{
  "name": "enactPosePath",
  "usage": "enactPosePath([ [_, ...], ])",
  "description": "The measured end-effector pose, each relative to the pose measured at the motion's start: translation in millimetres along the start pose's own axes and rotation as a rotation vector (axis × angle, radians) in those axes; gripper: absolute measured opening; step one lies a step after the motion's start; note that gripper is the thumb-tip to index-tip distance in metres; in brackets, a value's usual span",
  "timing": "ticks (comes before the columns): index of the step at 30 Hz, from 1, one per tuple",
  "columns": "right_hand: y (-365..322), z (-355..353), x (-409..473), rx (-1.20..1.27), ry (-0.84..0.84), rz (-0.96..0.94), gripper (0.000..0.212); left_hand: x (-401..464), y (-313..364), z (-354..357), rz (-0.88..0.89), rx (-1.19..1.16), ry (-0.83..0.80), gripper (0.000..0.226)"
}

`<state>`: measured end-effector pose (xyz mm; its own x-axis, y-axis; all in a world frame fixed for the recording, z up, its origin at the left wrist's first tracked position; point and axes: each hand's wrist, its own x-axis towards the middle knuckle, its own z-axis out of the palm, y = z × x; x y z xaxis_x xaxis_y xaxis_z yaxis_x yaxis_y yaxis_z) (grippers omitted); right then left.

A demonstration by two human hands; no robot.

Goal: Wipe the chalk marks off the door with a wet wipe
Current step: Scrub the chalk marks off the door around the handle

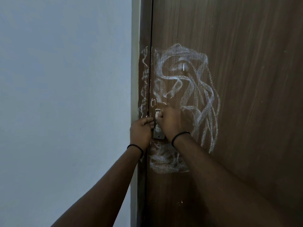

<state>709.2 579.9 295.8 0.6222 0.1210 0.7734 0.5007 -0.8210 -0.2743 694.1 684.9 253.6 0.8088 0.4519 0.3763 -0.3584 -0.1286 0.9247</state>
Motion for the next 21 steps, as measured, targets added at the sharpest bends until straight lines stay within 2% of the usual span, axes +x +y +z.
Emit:
enactPosePath([
  [2,-1,1,0,-0.004,-0.115,0.054,0.019,0,1,-1,-0.016,-0.031,-0.012,0.038],
  [6,0,-2,-3,-0.021,0.037,-0.048,0.018,-2,1,-3,-0.020,-0.045,-0.023,0.038],
  [9,2,-1,1,-0.025,-0.155,-0.072,0.016,-2,2,-4,-0.019,-0.062,-0.051,0.040],
  [10,2,-1,2,-0.040,-0.173,-0.053,0.019,-2,2,-4,-0.022,-0.072,-0.056,0.041],
  [12,2,0,6,-0.064,-0.076,-0.069,0.028,-1,1,-4,-0.029,-0.067,-0.046,0.040],
  [15,-1,0,4,-0.079,0.083,-0.150,0.018,0,0,-3,-0.031,-0.065,-0.041,0.040],
  [18,3,6,4,-0.099,-0.043,-0.229,0.018,-1,0,-4,-0.026,-0.080,-0.052,0.041],
  [21,14,4,6,-0.063,-0.153,-0.165,0.021,-1,-1,-6,-0.029,-0.086,-0.067,0.041],
])
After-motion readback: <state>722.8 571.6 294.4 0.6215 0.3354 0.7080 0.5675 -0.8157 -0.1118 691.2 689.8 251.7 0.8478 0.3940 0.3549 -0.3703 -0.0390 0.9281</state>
